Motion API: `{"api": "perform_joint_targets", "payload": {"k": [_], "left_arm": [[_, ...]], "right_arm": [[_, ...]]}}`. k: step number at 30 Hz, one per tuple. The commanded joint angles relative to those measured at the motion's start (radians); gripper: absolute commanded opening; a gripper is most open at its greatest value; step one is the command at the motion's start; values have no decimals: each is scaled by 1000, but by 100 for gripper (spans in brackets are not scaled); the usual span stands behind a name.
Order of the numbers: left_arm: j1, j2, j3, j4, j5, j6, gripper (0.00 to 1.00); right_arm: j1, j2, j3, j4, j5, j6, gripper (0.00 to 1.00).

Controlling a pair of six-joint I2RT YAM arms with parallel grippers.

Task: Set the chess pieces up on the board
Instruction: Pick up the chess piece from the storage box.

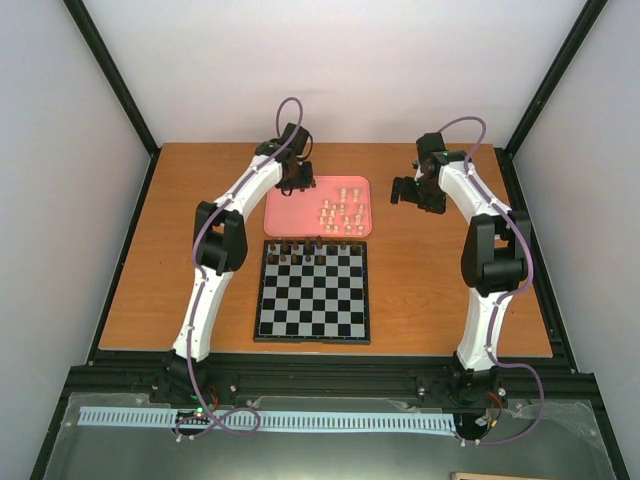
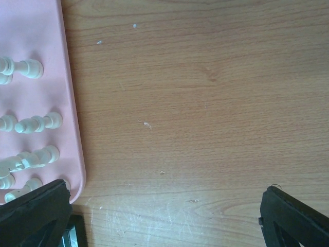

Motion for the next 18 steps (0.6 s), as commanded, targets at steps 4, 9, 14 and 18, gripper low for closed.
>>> {"api": "perform_joint_targets", "payload": {"k": [4,9,14,18], "left_arm": [[9,85,71,84,20,-34,32],[19,117,98,106,22,-47,32],[22,132,96,115,14,-51,32],[23,140,97,135,24,-52,31]], "right_arm": [[3,27,42,-27,21,-20,100],[3,39,44,-41,29,-28,100],[3,57,55,-53,33,-27,100],[3,66,63,-61,36,-29,100]]}}
